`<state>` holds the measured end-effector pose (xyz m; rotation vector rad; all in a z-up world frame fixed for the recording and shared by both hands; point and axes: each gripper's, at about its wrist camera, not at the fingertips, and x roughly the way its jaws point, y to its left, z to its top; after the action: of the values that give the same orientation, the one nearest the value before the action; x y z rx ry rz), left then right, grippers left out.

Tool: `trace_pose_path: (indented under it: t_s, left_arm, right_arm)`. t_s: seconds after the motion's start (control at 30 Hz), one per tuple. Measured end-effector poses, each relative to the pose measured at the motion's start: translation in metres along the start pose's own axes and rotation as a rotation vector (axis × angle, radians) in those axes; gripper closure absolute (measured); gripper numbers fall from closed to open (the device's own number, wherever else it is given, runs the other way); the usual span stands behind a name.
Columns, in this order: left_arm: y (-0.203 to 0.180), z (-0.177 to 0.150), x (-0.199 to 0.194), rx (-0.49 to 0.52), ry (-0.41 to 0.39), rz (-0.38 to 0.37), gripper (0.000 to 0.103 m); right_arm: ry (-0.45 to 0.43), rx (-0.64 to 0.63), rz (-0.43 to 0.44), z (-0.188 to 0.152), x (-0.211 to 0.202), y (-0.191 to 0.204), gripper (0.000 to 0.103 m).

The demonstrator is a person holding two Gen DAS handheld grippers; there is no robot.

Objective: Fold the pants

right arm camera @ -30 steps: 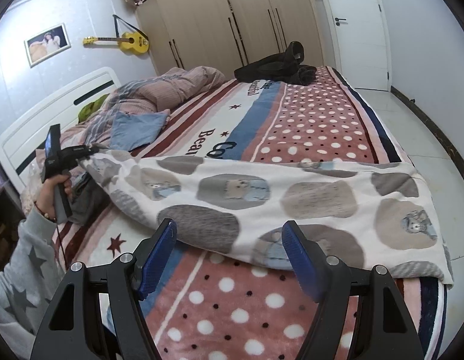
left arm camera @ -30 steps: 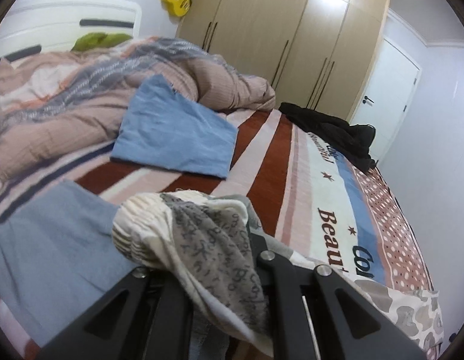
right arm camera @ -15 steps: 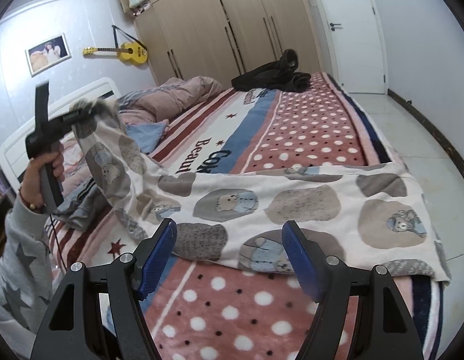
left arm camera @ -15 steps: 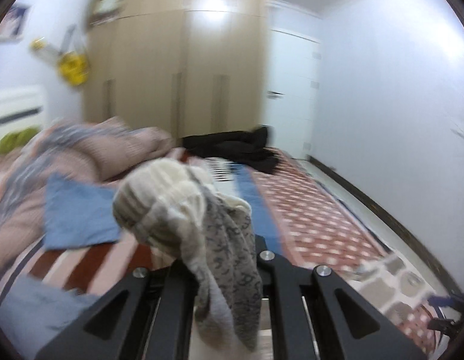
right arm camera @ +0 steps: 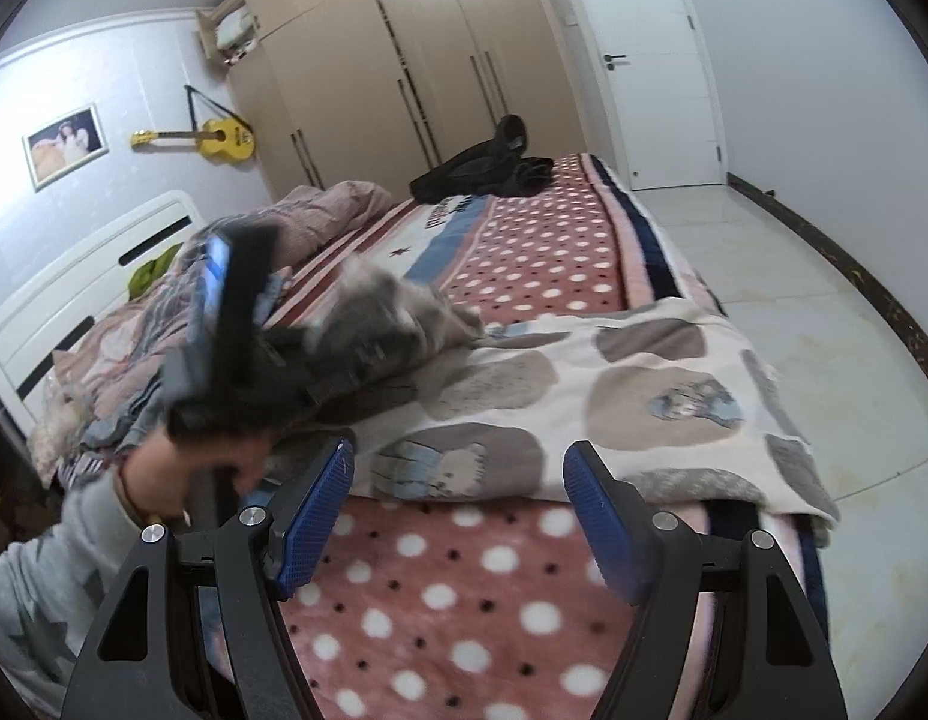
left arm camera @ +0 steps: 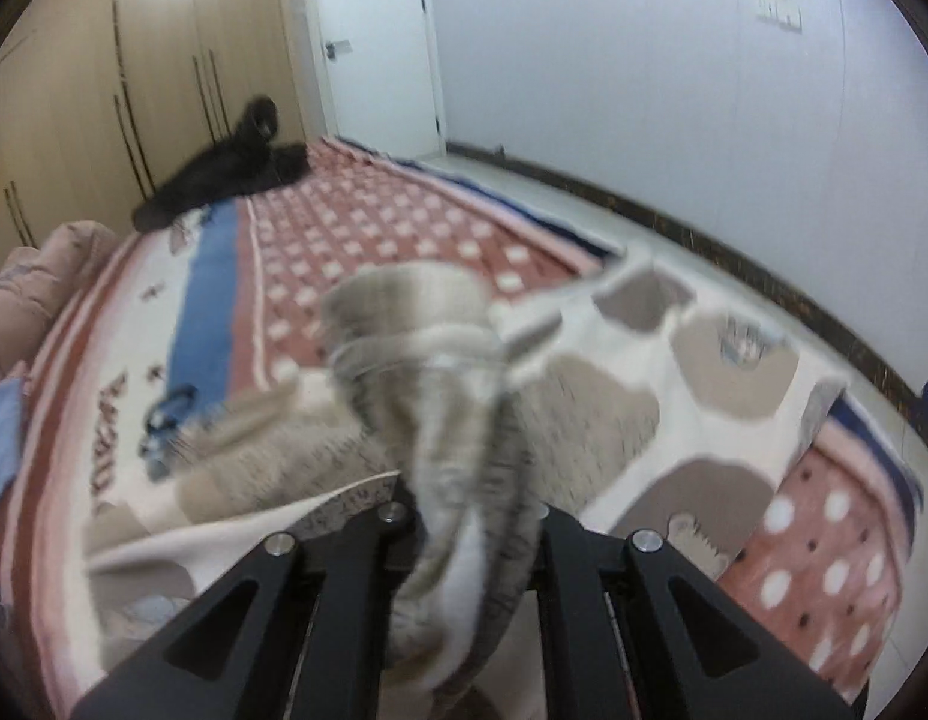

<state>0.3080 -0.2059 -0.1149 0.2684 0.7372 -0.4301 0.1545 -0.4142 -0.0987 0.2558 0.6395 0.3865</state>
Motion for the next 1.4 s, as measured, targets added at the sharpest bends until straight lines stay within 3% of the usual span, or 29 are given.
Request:
trace_pose_path:
  t_s: [0.07, 0.13, 0.2, 0.27, 0.4, 0.6, 0.67, 0.8, 0.87, 0.93, 1.0, 1.03, 1.23, 1.4]
  left_arm:
    - [-0.003, -0.005, 0.005, -0.011, 0.016, -0.025, 0.097]
    - [-0.003, -0.01, 0.006, -0.023, 0.043, -0.065, 0.087]
    - [-0.001, -0.011, 0.001, -0.044, 0.043, -0.12, 0.058]
    - [0.003, -0.01, -0.011, -0.074, 0.018, -0.151, 0.048]
    - [0.029, -0.009, -0.059, -0.118, -0.056, -0.183, 0.041]
    - [0.093, -0.021, -0.105, -0.153, -0.112, -0.065, 0.038]
    - [0.119, -0.033, -0.107, -0.191, -0.095, -0.028, 0.038]
    - [0.152, -0.063, -0.092, -0.263, -0.028, -0.028, 0.038]
    - [0.161, -0.08, -0.081, -0.29, 0.012, -0.042, 0.038]
    - [0.164, -0.095, -0.073, -0.3, 0.045, -0.064, 0.039]
    - [0.163, -0.103, -0.068, -0.299, 0.064, -0.087, 0.048]
    - [0.162, -0.107, -0.066, -0.292, 0.073, -0.094, 0.048]
    - [0.148, -0.12, -0.069, -0.213, 0.103, -0.125, 0.05]
    - [0.137, -0.128, -0.07, -0.162, 0.128, -0.141, 0.05]
  right_arm:
    - [-0.002, 0.005, -0.007, -0.002, -0.003, -0.006, 0.034]
    - [0.0, 0.01, -0.013, -0.003, -0.003, -0.011, 0.034]
    - [0.006, 0.02, -0.011, -0.003, 0.002, -0.015, 0.034]
    - [0.009, 0.027, 0.0, -0.001, 0.008, -0.015, 0.034]
    - [0.026, 0.007, 0.014, 0.004, 0.024, -0.006, 0.034]
    - [0.078, -0.018, 0.061, 0.02, 0.071, 0.016, 0.026]
    - [0.09, -0.019, 0.051, 0.026, 0.091, 0.023, 0.026]
    - [0.151, -0.014, -0.062, 0.03, 0.138, 0.027, 0.026]
    - [0.195, 0.032, -0.044, 0.027, 0.155, 0.022, 0.026]
    - [0.217, 0.076, -0.004, 0.021, 0.164, 0.019, 0.037]
    - [0.218, 0.072, -0.013, 0.016, 0.165, 0.022, 0.075]
    - [0.21, 0.064, -0.013, 0.015, 0.163, 0.023, 0.079]
    - [0.158, 0.02, -0.009, 0.005, 0.126, 0.035, 0.083]
    - [0.204, 0.013, -0.057, -0.01, 0.13, 0.028, 0.083]
